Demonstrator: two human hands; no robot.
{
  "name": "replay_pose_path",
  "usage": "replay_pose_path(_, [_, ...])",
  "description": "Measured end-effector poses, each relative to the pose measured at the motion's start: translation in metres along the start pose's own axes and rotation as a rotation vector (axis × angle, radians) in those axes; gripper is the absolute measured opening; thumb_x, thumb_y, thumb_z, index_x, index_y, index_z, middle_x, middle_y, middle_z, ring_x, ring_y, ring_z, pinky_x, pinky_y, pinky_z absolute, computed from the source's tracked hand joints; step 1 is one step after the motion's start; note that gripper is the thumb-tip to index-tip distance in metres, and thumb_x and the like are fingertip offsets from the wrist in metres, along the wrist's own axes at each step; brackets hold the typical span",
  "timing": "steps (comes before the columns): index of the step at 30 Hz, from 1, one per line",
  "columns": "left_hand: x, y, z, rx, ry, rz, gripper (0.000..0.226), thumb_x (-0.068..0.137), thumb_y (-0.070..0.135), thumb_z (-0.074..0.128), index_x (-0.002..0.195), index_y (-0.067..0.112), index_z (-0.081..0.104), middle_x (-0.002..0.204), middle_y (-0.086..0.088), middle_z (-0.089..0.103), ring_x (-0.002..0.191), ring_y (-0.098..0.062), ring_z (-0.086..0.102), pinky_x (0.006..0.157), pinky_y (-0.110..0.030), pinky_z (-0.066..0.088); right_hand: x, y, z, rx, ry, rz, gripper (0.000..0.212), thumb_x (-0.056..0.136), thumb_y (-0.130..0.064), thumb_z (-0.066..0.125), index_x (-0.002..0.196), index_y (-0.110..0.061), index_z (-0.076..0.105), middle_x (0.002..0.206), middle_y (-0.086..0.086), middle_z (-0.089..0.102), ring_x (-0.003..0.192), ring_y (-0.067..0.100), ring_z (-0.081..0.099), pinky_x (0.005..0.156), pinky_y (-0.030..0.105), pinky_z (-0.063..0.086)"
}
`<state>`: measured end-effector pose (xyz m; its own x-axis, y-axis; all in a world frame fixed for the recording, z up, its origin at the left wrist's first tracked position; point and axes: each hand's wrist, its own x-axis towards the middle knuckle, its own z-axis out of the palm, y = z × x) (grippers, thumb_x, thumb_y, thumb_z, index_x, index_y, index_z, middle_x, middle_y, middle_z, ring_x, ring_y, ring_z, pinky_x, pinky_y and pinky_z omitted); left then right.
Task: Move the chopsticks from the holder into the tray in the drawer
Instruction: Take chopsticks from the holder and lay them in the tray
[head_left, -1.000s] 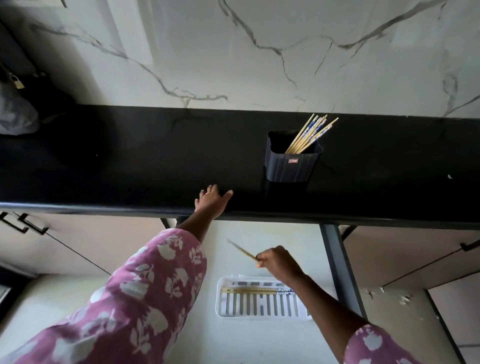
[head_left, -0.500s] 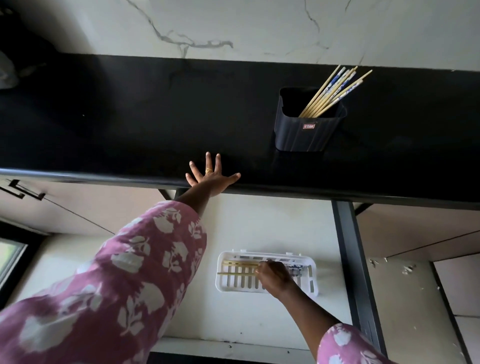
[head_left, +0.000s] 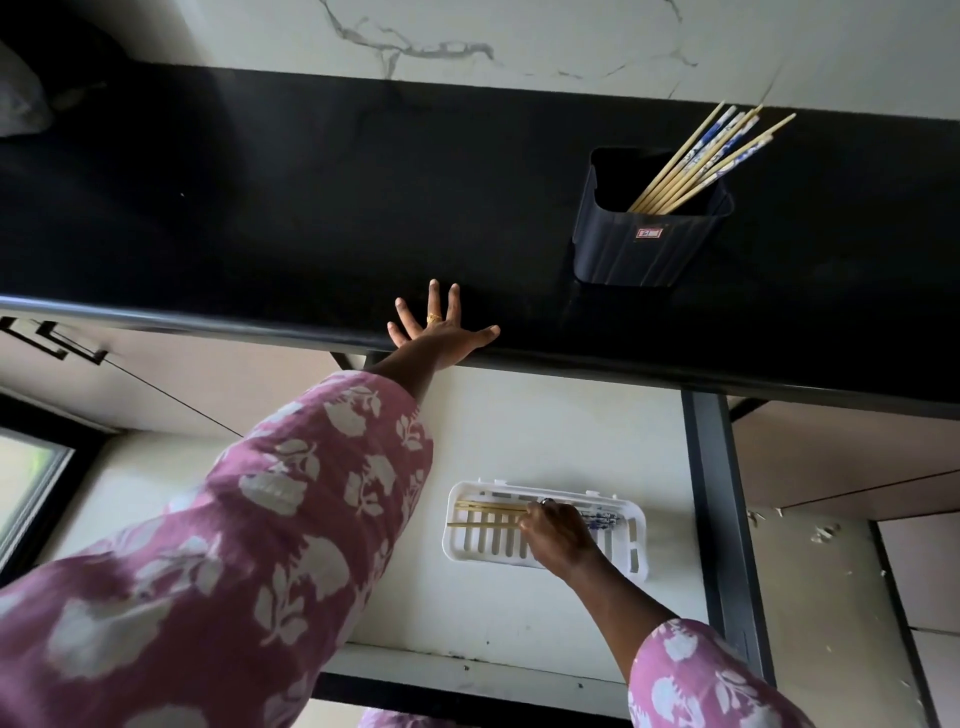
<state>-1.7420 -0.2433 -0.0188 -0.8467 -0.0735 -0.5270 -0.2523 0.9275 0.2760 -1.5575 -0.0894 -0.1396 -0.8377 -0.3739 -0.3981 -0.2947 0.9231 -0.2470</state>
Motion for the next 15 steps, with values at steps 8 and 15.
replay_pose_path(8, [0.001, 0.001, -0.001, 0.003, -0.015, 0.006, 0.088, 0.085, 0.073, 0.037, 0.149, 0.038, -0.012, 0.156, 0.013, -0.025, 0.142, -0.038, -0.026, 0.115, -0.054, -0.008, -0.006, 0.002, -0.007, -0.196, -0.038, 0.056, 0.030, 0.023, -0.020, 0.089, 0.039, -0.017, 0.064, 0.043, 0.005, 0.058, 0.039, 0.015, 0.058, 0.038, 0.012, 0.040])
replay_pose_path(15, [0.002, -0.003, -0.001, 0.006, -0.012, 0.008, 0.088, 0.085, 0.073, 0.037, 0.150, 0.037, -0.011, 0.156, 0.013, -0.025, 0.141, -0.039, -0.026, 0.115, -0.054, -0.008, -0.006, 0.002, -0.008, -0.231, -0.195, 0.046, 0.033, 0.084, 0.012, 0.043, 0.108, 0.001, 0.062, 0.116, 0.019, 0.061, 0.114, 0.035, 0.054, 0.088, 0.041, 0.047])
